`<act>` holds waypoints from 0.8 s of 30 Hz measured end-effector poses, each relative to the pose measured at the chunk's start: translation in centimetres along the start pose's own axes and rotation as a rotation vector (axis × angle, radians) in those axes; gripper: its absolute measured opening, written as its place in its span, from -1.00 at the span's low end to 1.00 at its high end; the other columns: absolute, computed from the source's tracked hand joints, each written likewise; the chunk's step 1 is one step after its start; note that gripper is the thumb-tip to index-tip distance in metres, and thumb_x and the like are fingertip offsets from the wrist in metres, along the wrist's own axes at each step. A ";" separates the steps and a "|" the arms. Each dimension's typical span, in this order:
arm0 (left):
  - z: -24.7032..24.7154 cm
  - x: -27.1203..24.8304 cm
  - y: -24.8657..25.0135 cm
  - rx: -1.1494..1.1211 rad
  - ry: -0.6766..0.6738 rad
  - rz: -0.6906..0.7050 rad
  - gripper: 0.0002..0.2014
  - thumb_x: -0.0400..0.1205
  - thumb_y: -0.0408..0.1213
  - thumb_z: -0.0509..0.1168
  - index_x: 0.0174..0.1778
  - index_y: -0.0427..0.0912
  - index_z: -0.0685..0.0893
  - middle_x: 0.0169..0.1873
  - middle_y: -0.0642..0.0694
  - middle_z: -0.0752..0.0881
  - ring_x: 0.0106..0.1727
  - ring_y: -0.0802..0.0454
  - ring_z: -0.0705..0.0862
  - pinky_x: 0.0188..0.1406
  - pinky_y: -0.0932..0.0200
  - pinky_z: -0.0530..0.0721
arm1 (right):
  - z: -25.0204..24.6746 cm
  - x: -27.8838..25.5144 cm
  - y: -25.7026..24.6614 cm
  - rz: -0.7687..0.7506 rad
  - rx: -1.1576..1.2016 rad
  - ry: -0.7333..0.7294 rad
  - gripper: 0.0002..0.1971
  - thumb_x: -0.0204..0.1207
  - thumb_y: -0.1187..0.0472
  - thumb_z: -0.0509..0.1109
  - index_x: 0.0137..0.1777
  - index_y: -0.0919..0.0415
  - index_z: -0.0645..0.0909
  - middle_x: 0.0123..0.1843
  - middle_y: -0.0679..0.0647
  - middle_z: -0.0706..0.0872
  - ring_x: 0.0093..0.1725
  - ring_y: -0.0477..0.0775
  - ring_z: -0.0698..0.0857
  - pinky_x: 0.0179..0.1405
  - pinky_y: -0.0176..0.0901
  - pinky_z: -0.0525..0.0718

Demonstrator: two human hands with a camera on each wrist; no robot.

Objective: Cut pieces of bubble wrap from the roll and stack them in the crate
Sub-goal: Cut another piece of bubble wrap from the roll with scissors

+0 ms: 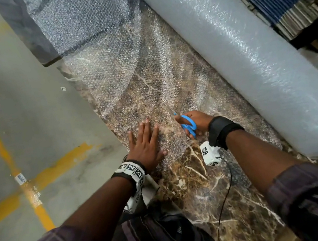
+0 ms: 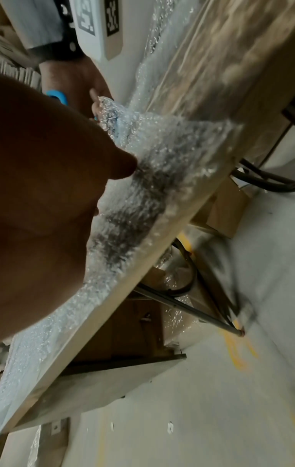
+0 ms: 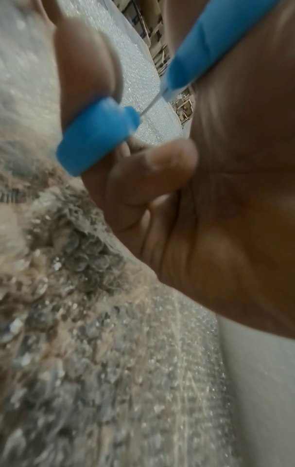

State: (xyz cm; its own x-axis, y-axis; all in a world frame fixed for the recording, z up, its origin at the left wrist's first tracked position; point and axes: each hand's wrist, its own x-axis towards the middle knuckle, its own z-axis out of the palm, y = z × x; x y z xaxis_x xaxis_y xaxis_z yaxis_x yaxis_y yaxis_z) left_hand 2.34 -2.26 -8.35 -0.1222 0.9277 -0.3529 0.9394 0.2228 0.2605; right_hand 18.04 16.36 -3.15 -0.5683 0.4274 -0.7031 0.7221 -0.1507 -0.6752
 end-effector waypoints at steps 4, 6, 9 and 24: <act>0.7 0.0 -0.3 0.016 0.012 0.015 -0.13 0.63 0.40 -0.15 0.70 -0.02 -0.31 0.65 -0.22 -0.42 0.67 -0.20 -0.40 0.54 -0.44 -0.40 | -0.1 0.7 -0.3 -0.010 0.002 0.003 -0.31 0.25 -0.51 0.36 -0.20 0.21 0.54 -0.37 0.24 0.71 -0.57 0.05 0.67 -0.61 -0.29 0.57; 1.0 0.0 -0.5 0.031 0.008 0.017 -0.15 0.63 0.41 -0.20 0.70 -0.02 -0.31 0.66 -0.21 -0.41 0.67 -0.20 -0.39 0.55 -0.46 -0.35 | -0.2 1.1 -0.4 -0.020 -0.008 -0.010 -0.26 0.21 -0.55 0.36 -0.15 0.21 0.54 -0.35 0.24 0.72 -0.54 0.07 0.68 -0.55 -0.24 0.62; 1.3 0.1 -0.6 0.030 -0.007 0.019 -0.16 0.64 0.41 -0.23 0.70 -0.02 -0.31 0.66 -0.20 -0.40 0.67 -0.20 -0.40 0.55 -0.48 -0.32 | -0.2 1.3 -0.7 -0.018 0.023 -0.018 -0.37 0.29 -0.43 0.36 -0.17 0.21 0.55 -0.36 0.24 0.68 -0.56 0.03 0.66 -0.62 -0.31 0.56; 1.2 0.2 -0.7 0.020 -0.055 0.033 -0.17 0.65 0.40 -0.25 0.68 -0.02 -0.37 0.63 -0.17 -0.48 0.64 -0.18 -0.48 0.53 -0.45 -0.40 | 0.0 2.0 -0.5 -0.043 0.062 0.043 -0.57 0.42 -0.21 0.48 -0.39 0.15 0.58 -0.53 0.13 0.62 -0.63 0.05 0.56 -0.61 -0.26 0.53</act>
State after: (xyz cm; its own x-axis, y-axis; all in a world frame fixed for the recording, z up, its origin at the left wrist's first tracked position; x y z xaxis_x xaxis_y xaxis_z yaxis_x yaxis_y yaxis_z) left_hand 2.06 -2.62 -9.64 -0.0741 0.9164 -0.3933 0.9488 0.1862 0.2551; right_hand 16.52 17.35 -4.21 -0.5801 0.4724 -0.6636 0.6707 -0.1853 -0.7182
